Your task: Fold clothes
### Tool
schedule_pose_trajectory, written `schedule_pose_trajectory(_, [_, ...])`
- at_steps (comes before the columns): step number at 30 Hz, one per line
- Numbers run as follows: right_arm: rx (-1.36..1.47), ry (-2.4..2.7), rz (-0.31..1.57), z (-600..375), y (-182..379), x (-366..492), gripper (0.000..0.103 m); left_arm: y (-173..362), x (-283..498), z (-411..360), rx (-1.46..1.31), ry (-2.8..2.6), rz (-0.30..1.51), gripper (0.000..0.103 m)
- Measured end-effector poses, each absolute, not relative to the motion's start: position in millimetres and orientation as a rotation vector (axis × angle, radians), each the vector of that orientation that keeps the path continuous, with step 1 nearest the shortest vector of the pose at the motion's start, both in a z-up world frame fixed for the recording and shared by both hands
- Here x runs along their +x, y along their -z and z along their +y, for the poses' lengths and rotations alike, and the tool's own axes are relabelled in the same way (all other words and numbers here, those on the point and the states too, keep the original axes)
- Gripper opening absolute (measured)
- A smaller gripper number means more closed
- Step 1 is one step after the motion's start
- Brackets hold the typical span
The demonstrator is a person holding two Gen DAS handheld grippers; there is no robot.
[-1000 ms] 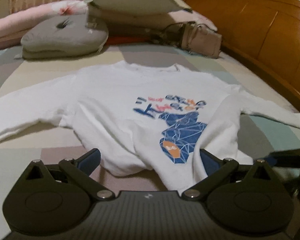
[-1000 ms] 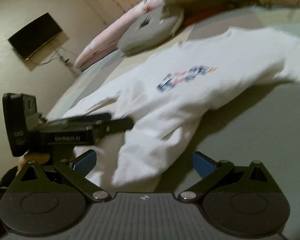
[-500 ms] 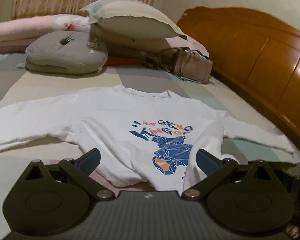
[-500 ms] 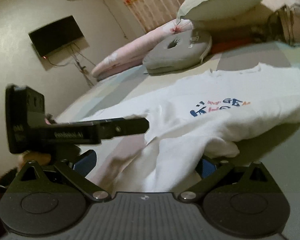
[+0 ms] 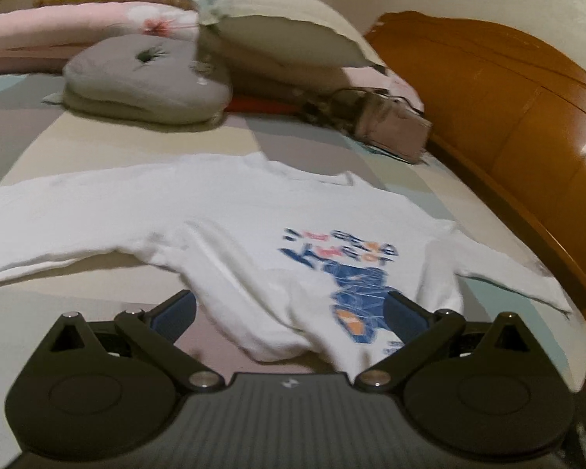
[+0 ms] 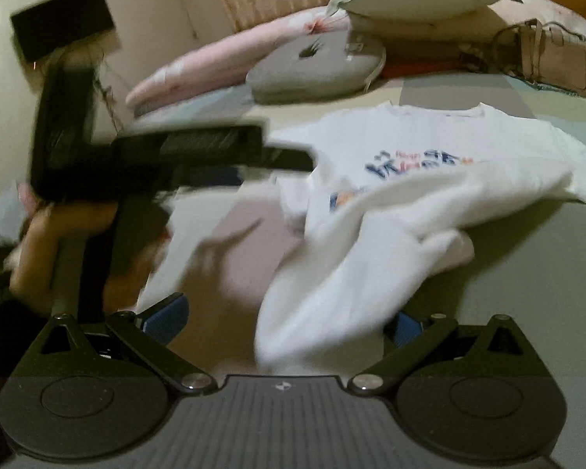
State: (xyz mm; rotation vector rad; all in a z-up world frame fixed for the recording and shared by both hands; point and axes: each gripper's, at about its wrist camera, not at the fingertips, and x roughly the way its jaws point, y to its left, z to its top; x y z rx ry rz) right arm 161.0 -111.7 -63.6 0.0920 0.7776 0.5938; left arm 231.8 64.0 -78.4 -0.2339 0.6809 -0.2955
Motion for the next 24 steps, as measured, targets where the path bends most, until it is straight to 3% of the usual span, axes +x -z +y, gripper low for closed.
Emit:
schedule_pose_trajectory(6, [0.035,-0.468,0.784,-137,54,114,0.103,66,209,21,-0.063,0.401,0.685,0.102])
schedule_pose_trajectory(15, [-0.042,-0.205,0.823,-188,72,121,0.103,48,171,-32,-0.038,0.710,0.683,0.102])
schedule_pose_trajectory(24, [-0.036,-0.159,0.832,-217,103,118,0.103,85,178,-74,-0.069,0.899,0.882,0.102])
